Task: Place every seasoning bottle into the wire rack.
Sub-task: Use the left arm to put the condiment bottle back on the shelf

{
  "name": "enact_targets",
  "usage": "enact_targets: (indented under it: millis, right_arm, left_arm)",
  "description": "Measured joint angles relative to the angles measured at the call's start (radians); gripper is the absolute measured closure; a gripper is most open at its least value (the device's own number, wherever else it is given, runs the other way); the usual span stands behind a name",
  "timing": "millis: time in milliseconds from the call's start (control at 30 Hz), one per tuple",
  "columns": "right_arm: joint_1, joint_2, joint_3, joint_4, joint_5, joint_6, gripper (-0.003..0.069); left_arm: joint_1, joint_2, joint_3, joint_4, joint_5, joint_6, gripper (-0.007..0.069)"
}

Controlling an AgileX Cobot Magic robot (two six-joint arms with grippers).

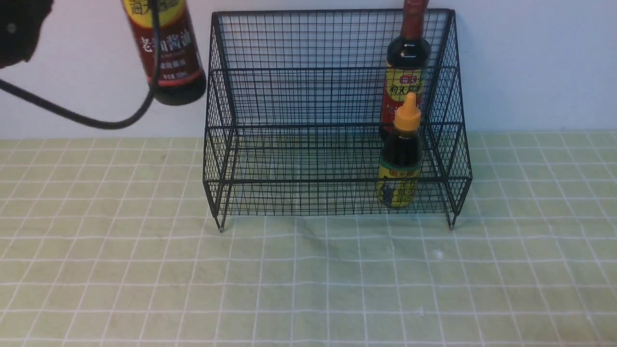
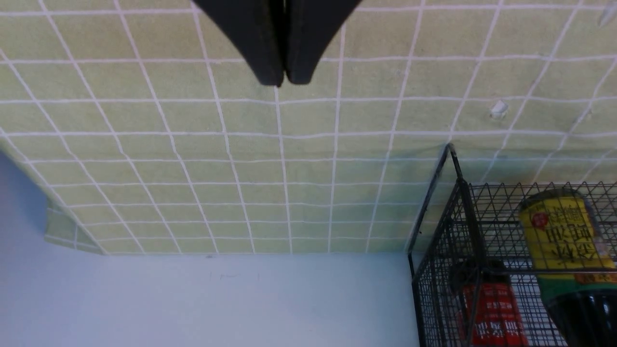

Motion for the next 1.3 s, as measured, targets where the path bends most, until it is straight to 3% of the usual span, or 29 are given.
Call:
enact_targets:
  millis: [400,967,1300]
  right_arm:
    - [0.000,0.000,0.000,0.000,0.000,0.000,0.0673]
    - [0.000,0.000,0.000,0.000,-0.001,0.000,0.0673]
    - [0.000,0.000,0.000,0.000,-0.001,0.000,0.0673]
  left_arm:
    - [-0.065,0.207,-0.089,0.006,0.027,-0.004,0.0366]
    - [-0.096,0.290,-0.089,0.005,0.352,0.005,0.0366]
    - [-0.107,0.287,-0.097,0.021,0.384,0.032,0.0337]
